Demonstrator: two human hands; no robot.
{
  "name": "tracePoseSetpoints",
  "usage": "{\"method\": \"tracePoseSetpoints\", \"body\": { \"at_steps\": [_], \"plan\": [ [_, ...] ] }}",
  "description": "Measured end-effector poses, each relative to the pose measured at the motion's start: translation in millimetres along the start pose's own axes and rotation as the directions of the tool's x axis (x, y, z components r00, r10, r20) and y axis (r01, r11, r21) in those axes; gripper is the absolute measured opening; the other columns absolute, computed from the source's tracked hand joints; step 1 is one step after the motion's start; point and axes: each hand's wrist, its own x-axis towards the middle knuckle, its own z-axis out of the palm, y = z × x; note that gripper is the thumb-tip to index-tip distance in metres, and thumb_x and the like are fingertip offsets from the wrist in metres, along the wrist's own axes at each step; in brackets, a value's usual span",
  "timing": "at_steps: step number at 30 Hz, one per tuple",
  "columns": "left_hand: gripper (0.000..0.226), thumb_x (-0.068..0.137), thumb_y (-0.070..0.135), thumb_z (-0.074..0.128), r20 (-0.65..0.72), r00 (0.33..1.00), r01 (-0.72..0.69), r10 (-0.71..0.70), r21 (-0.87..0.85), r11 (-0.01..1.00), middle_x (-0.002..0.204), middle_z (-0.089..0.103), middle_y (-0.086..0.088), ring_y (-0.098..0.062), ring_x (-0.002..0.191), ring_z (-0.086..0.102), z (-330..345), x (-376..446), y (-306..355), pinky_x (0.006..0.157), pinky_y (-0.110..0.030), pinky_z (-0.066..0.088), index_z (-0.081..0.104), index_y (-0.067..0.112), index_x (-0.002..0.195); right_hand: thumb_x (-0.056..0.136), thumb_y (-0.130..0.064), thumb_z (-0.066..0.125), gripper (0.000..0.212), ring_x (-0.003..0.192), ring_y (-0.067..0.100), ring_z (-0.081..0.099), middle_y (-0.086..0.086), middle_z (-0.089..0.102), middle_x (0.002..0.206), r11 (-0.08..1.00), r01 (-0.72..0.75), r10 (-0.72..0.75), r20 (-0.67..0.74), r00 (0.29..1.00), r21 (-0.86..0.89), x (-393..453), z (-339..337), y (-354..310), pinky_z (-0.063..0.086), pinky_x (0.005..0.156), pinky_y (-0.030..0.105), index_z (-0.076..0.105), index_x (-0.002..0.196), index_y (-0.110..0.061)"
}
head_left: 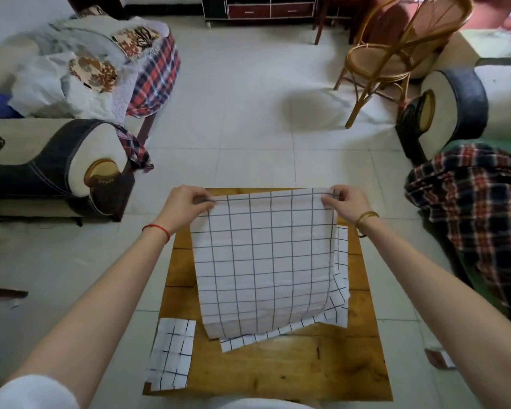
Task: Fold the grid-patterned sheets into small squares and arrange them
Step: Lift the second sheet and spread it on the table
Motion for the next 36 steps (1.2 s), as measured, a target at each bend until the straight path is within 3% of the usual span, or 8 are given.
{"method": "tracePoseSetpoints", "body": {
  "at_steps": [5, 10, 15, 18, 22, 27, 33, 36],
  "plan": [
    [0.013, 0.087, 0.015, 0.067, -0.010, 1.000, 0.029, -0.029, 0.027, 0.999, 0.101, 0.073, -0.001, -0.014, 0.099, 0.064, 30, 31, -34, 0.092, -0.022, 0.044, 0.076, 0.014, 0.097, 0.083, -0.037, 0.065, 0.036, 0.058, 0.018, 0.043, 0.001, 0.047, 0.059, 0.991, -0.113, 0.112, -0.006, 0.994, -0.073, 32, 33, 22, 0.041, 0.058, 0.031, 0.058, 0.074, -0.003],
    [0.016, 0.089, 0.009, 0.064, 0.016, 0.996, 0.089, -0.088, -0.039, 0.995, 0.104, 0.072, -0.004, -0.010, 0.097, 0.061, 49, 44, -54, 0.091, -0.019, 0.041, 0.074, 0.010, 0.102, 0.086, -0.029, 0.065, 0.028, 0.062, 0.016, 0.044, 0.001, 0.050, 0.062, 0.981, -0.166, 0.165, -0.016, 0.986, -0.100, 43, 57, 32, 0.039, 0.061, 0.029, 0.058, 0.069, -0.008],
    [0.019, 0.089, 0.007, 0.063, 0.061, 0.992, 0.117, -0.115, -0.038, 0.992, 0.105, 0.072, -0.003, -0.010, 0.098, 0.061, 61, 38, -70, 0.090, -0.019, 0.042, 0.074, 0.012, 0.103, 0.086, -0.025, 0.066, 0.038, 0.056, 0.014, 0.039, -0.004, 0.043, 0.054, 0.973, -0.187, 0.192, 0.025, 0.981, -0.133, 38, 69, 36, 0.032, 0.053, 0.026, 0.045, 0.054, -0.021],
    [0.020, 0.089, 0.007, 0.062, 0.096, 0.986, 0.138, -0.135, -0.023, 0.990, 0.106, 0.071, -0.002, -0.010, 0.099, 0.060, 69, 26, -78, 0.092, -0.020, 0.043, 0.074, 0.013, 0.105, 0.087, -0.021, 0.065, 0.026, 0.059, 0.015, 0.042, 0.002, 0.051, 0.060, 0.970, -0.198, 0.210, 0.075, 0.975, -0.141, 27, 73, 43, 0.033, 0.053, 0.024, 0.058, 0.064, -0.012],
    [0.019, 0.089, 0.009, 0.064, 0.107, 0.982, 0.162, -0.157, -0.037, 0.986, 0.104, 0.072, -0.001, -0.010, 0.098, 0.062, 80, 4, -83, 0.094, -0.021, 0.044, 0.074, 0.015, 0.104, 0.086, -0.016, 0.066, 0.015, 0.080, 0.014, 0.054, 0.009, 0.067, 0.082, 0.972, -0.198, 0.208, 0.078, 0.975, -0.125, 6, 77, 54, 0.042, 0.073, 0.024, 0.071, 0.090, -0.003],
    [0.019, 0.090, 0.010, 0.063, 0.126, 0.978, 0.171, -0.166, -0.030, 0.985, 0.104, 0.072, -0.001, -0.010, 0.098, 0.061, 90, -24, -86, 0.097, -0.030, 0.049, 0.073, 0.015, 0.106, 0.086, -0.016, 0.067, 0.011, 0.082, 0.013, 0.056, 0.001, 0.066, 0.084, 0.978, -0.157, 0.174, 0.115, 0.978, -0.140, -23, 75, 62, 0.044, 0.080, 0.025, 0.073, 0.093, -0.011],
    [0.020, 0.088, 0.009, 0.066, 0.202, 0.955, 0.224, -0.217, -0.010, 0.975, 0.110, 0.070, -0.004, -0.008, 0.097, 0.058, 114, -74, -90, 0.093, -0.020, 0.043, 0.072, 0.010, 0.108, 0.087, -0.018, 0.066, 0.010, 0.085, 0.017, 0.060, 0.003, 0.070, 0.089, 0.968, -0.147, 0.193, 0.231, 0.954, -0.202, -62, 81, 89, 0.048, 0.081, 0.027, 0.073, 0.091, -0.013],
    [0.016, 0.088, 0.007, 0.065, 0.250, 0.943, 0.223, -0.218, 0.005, 0.975, 0.104, 0.072, -0.005, -0.010, 0.094, 0.060, 133, -102, -98, 0.094, -0.023, 0.046, 0.074, 0.010, 0.101, 0.087, -0.019, 0.066, 0.011, 0.086, 0.017, 0.062, 0.002, 0.071, 0.090, 0.957, -0.142, 0.215, 0.286, 0.934, -0.253, -83, 92, 108, 0.048, 0.084, 0.028, 0.073, 0.094, -0.015]
  ]
}}
